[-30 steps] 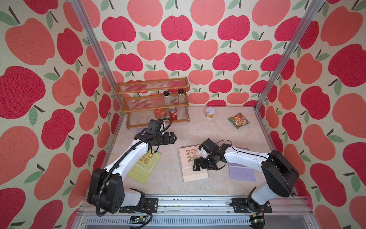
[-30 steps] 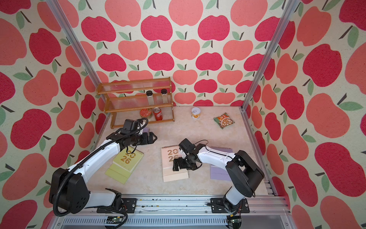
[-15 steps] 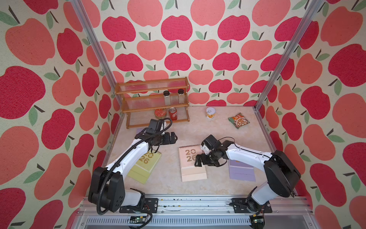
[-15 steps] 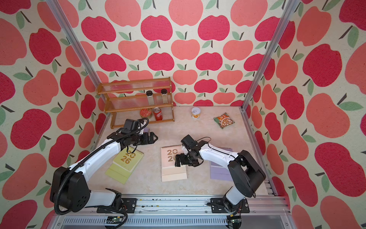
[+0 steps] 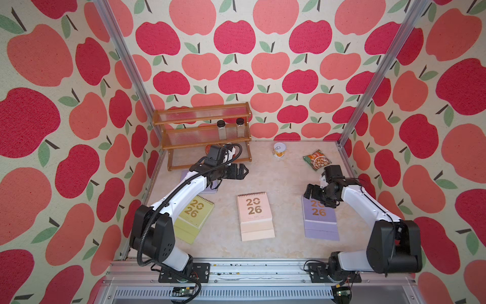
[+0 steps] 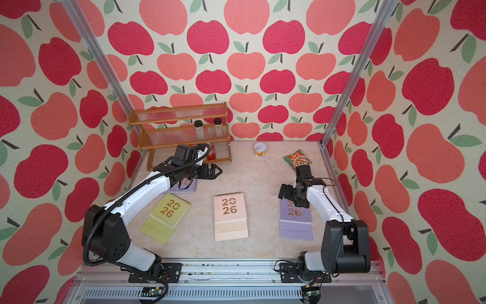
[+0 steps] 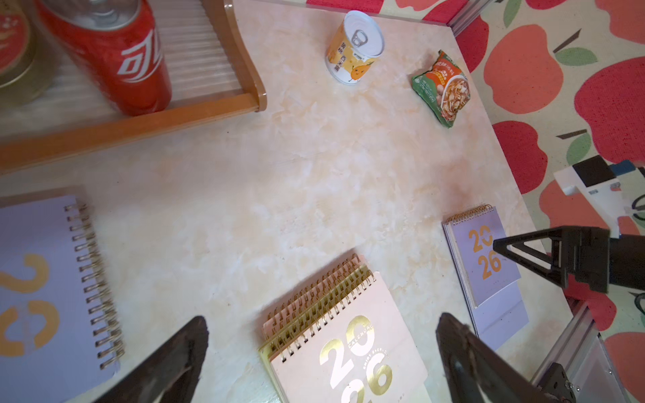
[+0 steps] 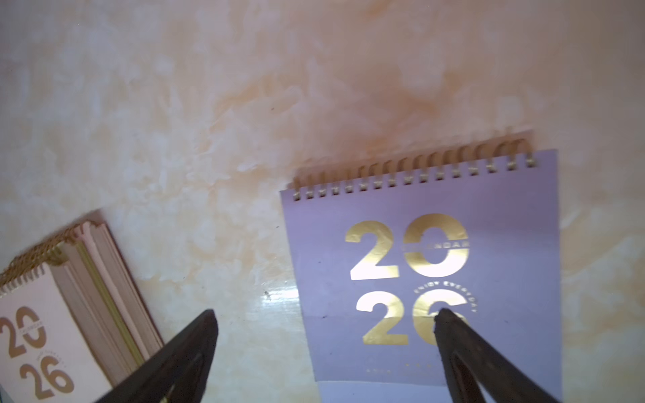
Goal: Stack the calendars
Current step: Pick up the calendar at the center of the board.
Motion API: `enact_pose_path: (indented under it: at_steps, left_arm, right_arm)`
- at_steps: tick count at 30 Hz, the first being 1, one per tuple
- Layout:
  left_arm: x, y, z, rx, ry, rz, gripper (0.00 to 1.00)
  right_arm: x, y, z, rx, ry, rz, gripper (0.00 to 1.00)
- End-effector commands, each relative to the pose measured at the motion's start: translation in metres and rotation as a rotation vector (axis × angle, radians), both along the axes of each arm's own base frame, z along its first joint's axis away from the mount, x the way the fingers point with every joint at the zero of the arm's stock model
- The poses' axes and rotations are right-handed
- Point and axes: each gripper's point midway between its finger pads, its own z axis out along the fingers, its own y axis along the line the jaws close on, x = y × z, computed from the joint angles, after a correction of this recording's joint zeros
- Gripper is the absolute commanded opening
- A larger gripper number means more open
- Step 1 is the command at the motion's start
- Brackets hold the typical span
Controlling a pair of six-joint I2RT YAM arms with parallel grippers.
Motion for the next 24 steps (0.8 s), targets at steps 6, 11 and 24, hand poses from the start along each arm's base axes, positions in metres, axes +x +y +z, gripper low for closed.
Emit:
enact_pose_path:
  at_steps: [6, 11, 24]
  left_arm:
    - [0.011, -0.059, 0.019, -0.057, -0.063, -0.177, 0.99]
    - [0.007, -0.091, 0.016, -0.106, -0.034, -0.246, 1.00]
    - [-0.009, -0.164, -0.021, -0.147, 0.128, -0.366, 1.00]
  right_arm:
    - [-0.018, -0.065, -0.019, 0.039, 0.028, -0.204, 0.99]
    - [-0.021, -0.074, -0.034, 0.046, 0.066, -0.227, 0.99]
    - [-0.016, -0.042, -0.055, 0.244, 0.084, -0.193, 0.99]
